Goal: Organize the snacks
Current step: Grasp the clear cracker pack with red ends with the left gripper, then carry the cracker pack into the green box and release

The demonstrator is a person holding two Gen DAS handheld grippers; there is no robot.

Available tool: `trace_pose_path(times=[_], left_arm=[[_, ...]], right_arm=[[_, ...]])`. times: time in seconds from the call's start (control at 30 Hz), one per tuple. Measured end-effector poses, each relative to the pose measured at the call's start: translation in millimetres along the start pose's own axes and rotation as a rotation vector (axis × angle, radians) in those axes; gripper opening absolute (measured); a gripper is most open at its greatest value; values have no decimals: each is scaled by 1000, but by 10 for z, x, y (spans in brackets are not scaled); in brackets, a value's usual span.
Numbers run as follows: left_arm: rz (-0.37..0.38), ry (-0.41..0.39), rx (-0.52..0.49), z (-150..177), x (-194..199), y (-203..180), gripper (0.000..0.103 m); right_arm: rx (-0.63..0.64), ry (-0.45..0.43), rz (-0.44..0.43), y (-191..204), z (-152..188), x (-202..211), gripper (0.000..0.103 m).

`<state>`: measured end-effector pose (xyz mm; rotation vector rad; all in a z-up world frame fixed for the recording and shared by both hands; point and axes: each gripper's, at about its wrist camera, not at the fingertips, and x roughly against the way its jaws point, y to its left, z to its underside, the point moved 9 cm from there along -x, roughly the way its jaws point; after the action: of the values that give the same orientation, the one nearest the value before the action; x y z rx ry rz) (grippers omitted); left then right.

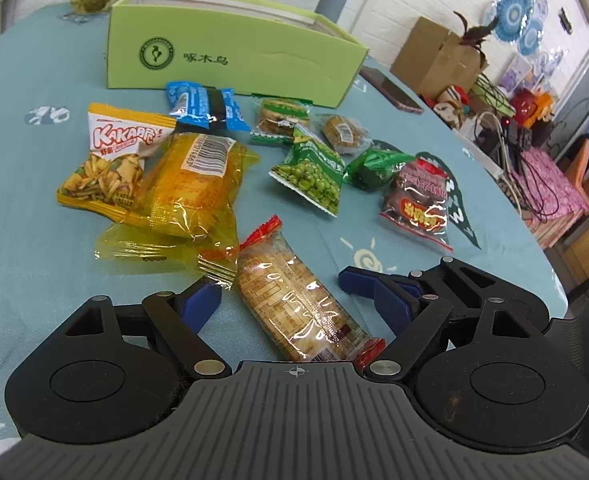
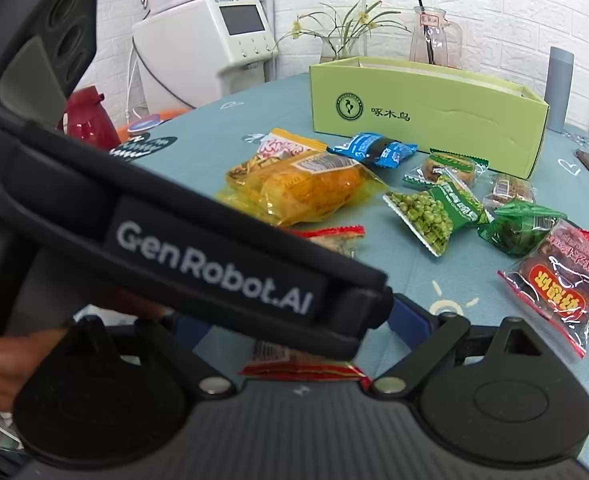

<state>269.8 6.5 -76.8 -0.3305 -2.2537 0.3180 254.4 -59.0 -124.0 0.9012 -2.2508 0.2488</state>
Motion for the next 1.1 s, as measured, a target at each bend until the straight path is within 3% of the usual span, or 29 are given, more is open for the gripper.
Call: trace_pose_path(times=[0.17, 0.2, 0.27, 0.33, 0.5, 0.6, 0.8, 0.97, 1.1], left_arm=[[-2, -1, -2, 10, 0, -13, 71], [-5, -3, -5, 14, 0, -20, 71], [-15, -6, -22, 27, -4, -43, 66], [30, 10, -35, 62, 2, -117, 25], [58, 22, -74, 150, 25, -348, 25], [92, 0, -98, 18, 53, -515, 24], [107, -138, -124, -848, 162, -574, 24], [3, -266, -125, -1893, 161, -196, 23], [-80, -292, -110, -2534, -31, 270, 22]], right_arm=[[-11, 5, -9, -27, -2, 21, 93], [-8, 2, -4, -33, 0, 22, 90], [24, -9, 20, -12, 14, 52, 74], [-15, -17, 30, -71, 23, 93, 60], [-87, -13, 42, -184, 115, 302, 60], [-107, -51, 81, -293, 11, 444, 62], [-25, -177, 121, -575, -788, 415, 63], [73, -243, 79, -728, -1799, -104, 63], [104, -231, 30, -831, -2399, -712, 63]])
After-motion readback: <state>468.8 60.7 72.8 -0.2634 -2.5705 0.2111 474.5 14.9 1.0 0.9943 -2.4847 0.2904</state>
